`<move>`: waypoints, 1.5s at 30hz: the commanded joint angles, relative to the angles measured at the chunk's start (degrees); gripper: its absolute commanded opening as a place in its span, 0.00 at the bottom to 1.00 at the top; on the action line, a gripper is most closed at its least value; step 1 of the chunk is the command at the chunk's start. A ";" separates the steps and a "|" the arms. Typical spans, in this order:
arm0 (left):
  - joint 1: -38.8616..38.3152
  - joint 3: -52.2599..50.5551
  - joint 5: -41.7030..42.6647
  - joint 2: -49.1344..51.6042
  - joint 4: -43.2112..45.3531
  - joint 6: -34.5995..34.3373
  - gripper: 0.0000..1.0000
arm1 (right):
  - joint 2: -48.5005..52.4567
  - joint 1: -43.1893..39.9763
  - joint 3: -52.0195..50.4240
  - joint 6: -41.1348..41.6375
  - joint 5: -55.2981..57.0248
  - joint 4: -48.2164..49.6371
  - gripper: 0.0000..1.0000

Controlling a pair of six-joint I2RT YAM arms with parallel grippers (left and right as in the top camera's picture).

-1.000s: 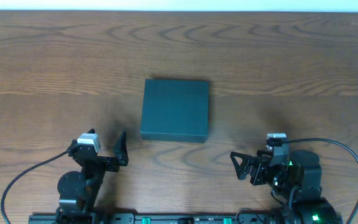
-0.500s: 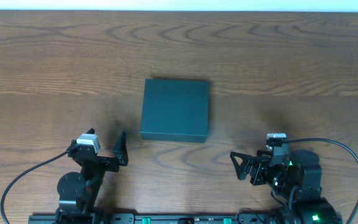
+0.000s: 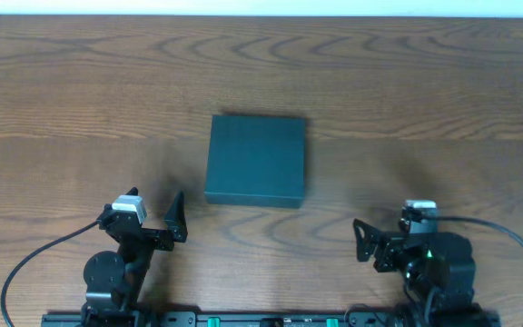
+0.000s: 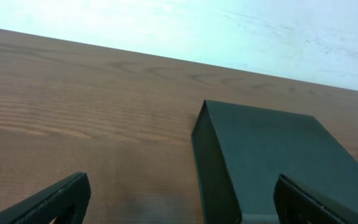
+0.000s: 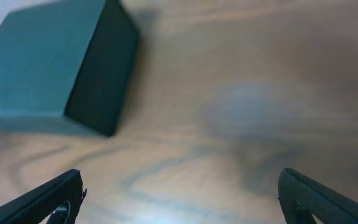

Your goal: Pack container

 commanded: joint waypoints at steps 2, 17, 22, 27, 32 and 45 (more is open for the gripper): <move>-0.17 -1.75 -0.22 -0.44 -0.15 -0.20 0.95 | -6.95 1.62 -4.81 -2.19 6.47 1.62 0.99; -0.17 -1.75 -0.22 -0.44 -0.15 -0.17 0.95 | -14.08 3.19 -10.88 -2.19 6.88 5.95 0.99; -0.17 -1.75 -0.22 -0.44 -0.15 -0.17 0.95 | -14.08 3.19 -10.88 -2.19 6.91 5.92 0.99; -0.17 -1.75 -0.22 -0.44 -0.15 -0.17 0.95 | -14.08 3.19 -10.88 -2.19 6.88 5.92 0.99; -0.17 -1.75 -0.22 -0.44 -0.15 -0.17 0.95 | -14.08 3.19 -10.88 -2.19 6.91 5.90 0.99; -0.17 -1.75 -0.22 -0.44 -0.15 -0.17 0.95 | -14.08 3.19 -10.88 -2.19 6.88 5.90 0.99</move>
